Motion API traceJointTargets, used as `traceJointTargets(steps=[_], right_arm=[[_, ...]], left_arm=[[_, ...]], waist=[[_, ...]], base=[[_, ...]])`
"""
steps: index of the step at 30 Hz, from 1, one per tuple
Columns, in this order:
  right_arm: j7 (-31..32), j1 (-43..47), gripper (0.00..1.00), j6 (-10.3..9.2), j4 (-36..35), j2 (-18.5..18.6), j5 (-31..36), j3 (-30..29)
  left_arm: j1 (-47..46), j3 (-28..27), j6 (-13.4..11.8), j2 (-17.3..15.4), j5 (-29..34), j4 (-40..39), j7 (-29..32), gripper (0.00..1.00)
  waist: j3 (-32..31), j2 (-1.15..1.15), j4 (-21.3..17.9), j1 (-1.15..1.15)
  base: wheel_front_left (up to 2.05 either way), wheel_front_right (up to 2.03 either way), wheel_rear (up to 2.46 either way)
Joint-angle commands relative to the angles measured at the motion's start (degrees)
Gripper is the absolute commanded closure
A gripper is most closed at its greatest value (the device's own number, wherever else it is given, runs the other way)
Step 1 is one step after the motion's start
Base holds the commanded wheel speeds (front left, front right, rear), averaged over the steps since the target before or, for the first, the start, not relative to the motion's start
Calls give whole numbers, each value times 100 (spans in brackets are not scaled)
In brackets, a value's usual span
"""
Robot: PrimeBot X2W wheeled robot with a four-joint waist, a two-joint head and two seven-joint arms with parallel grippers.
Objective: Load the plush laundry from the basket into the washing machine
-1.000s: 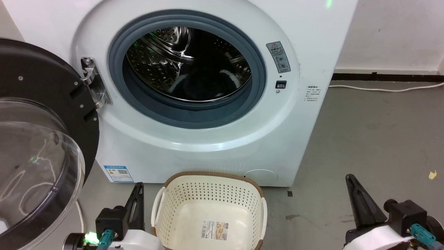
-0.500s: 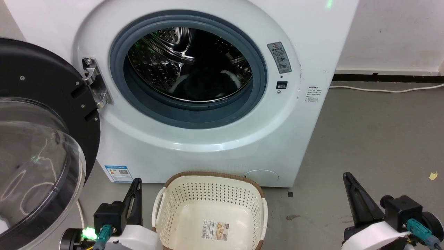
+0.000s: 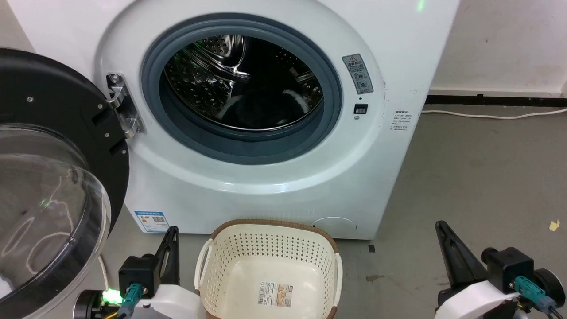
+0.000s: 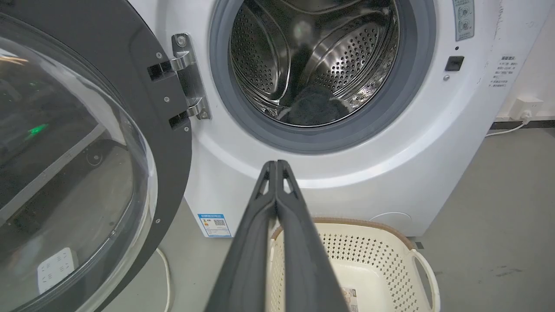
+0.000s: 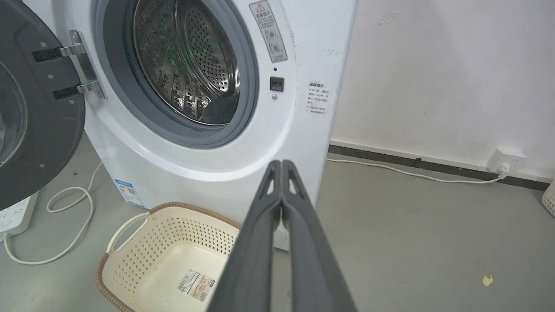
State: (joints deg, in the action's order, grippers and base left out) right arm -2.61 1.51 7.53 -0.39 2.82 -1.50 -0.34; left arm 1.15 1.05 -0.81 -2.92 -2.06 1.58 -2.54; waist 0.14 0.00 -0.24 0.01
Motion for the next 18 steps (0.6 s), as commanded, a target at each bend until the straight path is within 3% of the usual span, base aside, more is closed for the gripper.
traceJointTargets(steps=[1, 18], right_arm=[[40, -87, 100, -3, 23, 5, 37, 10], [240, -145, 100, -4, 38, 6, 139, 31]], left_arm=[[-78, -24, 38, 3, 76, -47, 35, 100], [-112, -97, 77, 4, 194, -147, 234, 100]], waist=[[-1, 0, 2, -1], [-13, 0, 22, -1]], base=[[0, 0, 0], [0, 0, 0]])
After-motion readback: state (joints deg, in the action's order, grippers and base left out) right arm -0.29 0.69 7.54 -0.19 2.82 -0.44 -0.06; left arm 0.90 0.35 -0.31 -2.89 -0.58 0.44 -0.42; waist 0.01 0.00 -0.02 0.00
